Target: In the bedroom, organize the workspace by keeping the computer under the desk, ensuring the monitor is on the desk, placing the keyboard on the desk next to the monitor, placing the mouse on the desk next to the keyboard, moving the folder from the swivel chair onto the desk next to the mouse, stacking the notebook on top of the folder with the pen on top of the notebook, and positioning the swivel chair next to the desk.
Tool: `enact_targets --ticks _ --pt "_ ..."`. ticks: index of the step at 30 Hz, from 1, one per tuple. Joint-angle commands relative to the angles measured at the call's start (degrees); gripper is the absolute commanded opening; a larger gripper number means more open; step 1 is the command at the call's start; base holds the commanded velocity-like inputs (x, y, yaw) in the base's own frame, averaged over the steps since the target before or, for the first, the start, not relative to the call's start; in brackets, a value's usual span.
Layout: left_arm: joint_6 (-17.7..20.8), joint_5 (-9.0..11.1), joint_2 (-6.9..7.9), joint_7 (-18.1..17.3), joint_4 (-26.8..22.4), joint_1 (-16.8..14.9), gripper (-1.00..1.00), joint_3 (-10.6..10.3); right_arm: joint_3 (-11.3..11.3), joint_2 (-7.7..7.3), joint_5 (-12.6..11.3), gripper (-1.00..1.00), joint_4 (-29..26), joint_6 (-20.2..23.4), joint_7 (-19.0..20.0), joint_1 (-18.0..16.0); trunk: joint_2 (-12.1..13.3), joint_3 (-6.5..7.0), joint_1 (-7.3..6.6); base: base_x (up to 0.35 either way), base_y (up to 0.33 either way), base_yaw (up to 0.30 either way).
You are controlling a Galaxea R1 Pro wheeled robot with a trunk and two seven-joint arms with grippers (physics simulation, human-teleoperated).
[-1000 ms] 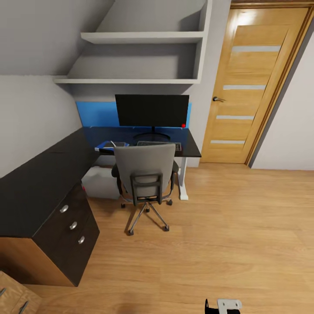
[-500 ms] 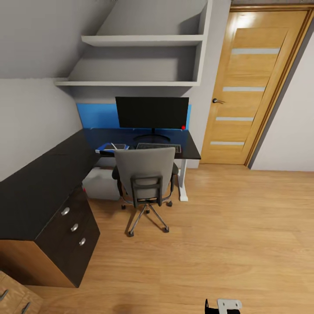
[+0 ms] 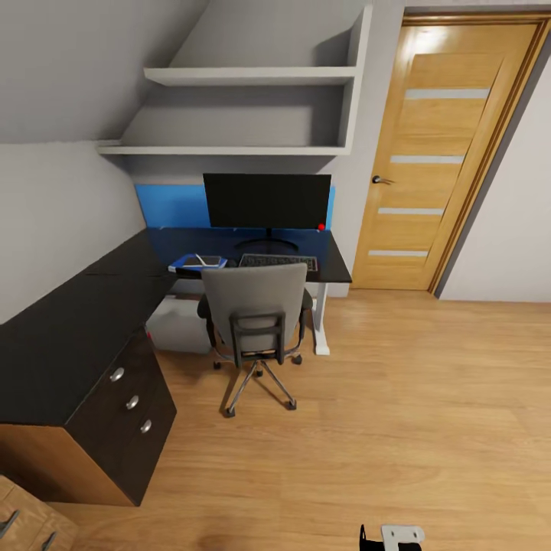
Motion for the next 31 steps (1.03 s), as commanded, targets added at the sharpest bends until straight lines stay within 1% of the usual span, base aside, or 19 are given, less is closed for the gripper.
enact_targets --ticks 1,11,31 --pt "-0.1 0.3 -0.01 0.3 0.0 0.0 1.00 -0.5 0.5 0.04 -0.3 1.00 0.1 -0.2 -0.2 -0.1 0.4 0.13 -0.23 0.000 0.000 0.000" --pt "-0.1 0.3 -0.01 0.3 0.0 0.0 1.00 -0.5 0.5 0.04 -0.3 1.00 0.1 -0.2 -0.2 -0.1 4.4 1.93 -2.42 0.000 0.000 0.000" --pt "-0.5 -0.1 -0.34 0.3 -0.1 0.0 1.00 -0.7 0.5 0.04 -0.3 1.00 0.1 -0.2 -0.2 -0.1 4.4 1.93 -2.42 0.000 0.000 0.000"
